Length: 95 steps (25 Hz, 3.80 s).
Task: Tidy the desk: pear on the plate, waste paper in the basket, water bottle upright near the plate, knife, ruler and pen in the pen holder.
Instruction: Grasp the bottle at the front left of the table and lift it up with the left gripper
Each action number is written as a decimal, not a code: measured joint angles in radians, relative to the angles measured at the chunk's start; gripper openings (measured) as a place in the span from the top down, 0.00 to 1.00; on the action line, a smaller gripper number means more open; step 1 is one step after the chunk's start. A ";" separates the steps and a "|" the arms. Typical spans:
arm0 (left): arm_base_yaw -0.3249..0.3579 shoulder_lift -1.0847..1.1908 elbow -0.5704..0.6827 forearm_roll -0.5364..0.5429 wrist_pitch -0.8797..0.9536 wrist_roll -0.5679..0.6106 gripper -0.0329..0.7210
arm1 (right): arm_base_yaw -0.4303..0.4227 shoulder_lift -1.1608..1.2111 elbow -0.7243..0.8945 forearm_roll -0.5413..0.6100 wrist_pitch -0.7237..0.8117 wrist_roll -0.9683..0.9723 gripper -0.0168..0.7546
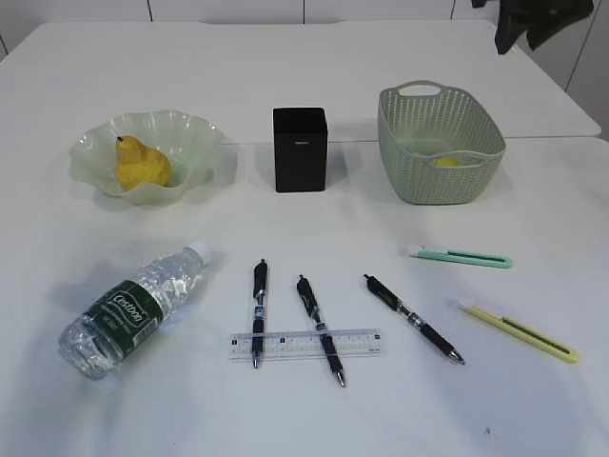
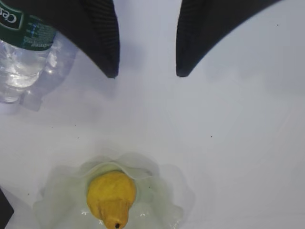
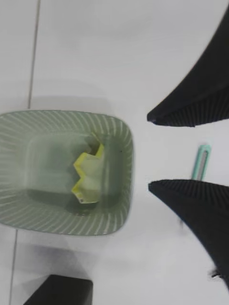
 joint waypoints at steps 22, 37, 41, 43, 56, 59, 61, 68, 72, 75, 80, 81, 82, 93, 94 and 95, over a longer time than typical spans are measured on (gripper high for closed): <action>0.000 0.000 0.000 0.000 0.000 0.000 0.59 | 0.000 -0.434 0.937 -0.019 -0.638 0.000 0.61; 0.000 0.000 0.000 0.000 0.000 0.000 0.59 | 0.000 -0.540 1.278 -0.019 -0.885 0.039 0.61; 0.000 0.000 0.000 0.000 0.002 0.000 0.59 | 0.000 -0.567 1.321 -0.019 -0.884 0.053 0.61; 0.000 -0.006 0.000 0.000 0.009 0.000 0.59 | 0.000 -0.571 1.330 -0.019 -0.876 0.059 0.61; -0.002 -0.016 -0.074 0.000 0.134 0.000 0.59 | 0.000 -0.571 1.331 -0.016 -0.862 0.065 0.65; -0.040 -0.016 -0.098 0.000 0.167 0.000 0.59 | 0.000 -0.571 1.331 -0.016 -0.862 0.064 0.65; -0.082 -0.016 -0.105 0.000 0.181 0.000 0.59 | 0.000 -0.571 1.331 -0.016 -0.862 0.064 0.65; -0.155 -0.016 -0.109 -0.003 0.180 0.000 0.59 | 0.000 -0.571 1.331 -0.016 -0.862 0.064 0.65; -0.158 -0.014 -0.109 -0.014 0.180 0.000 0.59 | 0.000 -0.571 1.331 -0.016 -0.862 0.065 0.66; -0.181 0.009 -0.109 -0.031 0.180 0.000 0.59 | 0.000 -0.571 1.331 -0.016 -0.862 0.065 0.66; -0.274 0.064 -0.109 -0.045 0.152 0.000 0.59 | 0.000 -0.571 1.331 -0.016 -0.860 0.065 0.66; -0.294 0.073 -0.109 -0.046 0.140 0.000 0.59 | 0.000 -0.571 1.331 -0.016 -0.860 0.065 0.66; -0.308 0.079 -0.109 -0.052 0.127 0.000 0.59 | 0.000 -0.571 1.331 -0.016 -0.860 0.065 0.66; -0.412 0.148 -0.109 -0.104 0.085 0.000 0.59 | 0.000 -0.571 1.331 -0.016 -0.862 0.065 0.66; -0.426 0.154 -0.109 -0.104 0.085 0.000 0.59 | 0.000 -0.571 1.331 -0.016 -0.862 0.065 0.66; -0.435 0.160 -0.109 -0.104 0.085 0.000 0.59 | 0.000 -0.571 1.331 -0.016 -0.864 0.065 0.66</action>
